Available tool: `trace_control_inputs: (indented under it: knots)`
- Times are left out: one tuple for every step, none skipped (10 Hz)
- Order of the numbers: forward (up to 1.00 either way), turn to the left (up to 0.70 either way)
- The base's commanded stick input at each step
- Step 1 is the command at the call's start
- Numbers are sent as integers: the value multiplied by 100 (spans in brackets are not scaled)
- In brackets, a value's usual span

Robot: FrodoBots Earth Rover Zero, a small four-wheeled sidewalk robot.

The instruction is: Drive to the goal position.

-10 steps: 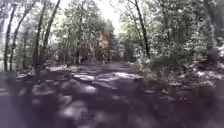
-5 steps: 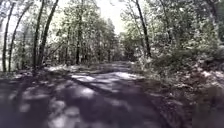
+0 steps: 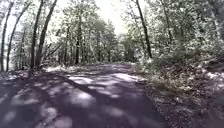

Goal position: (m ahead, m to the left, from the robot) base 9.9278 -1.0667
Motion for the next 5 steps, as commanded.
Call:
trace_control_inputs:
  knots:
    - [45,0]
    - [45,0]
    - [45,-2]
    - [45,-23]
    - [45,-27]
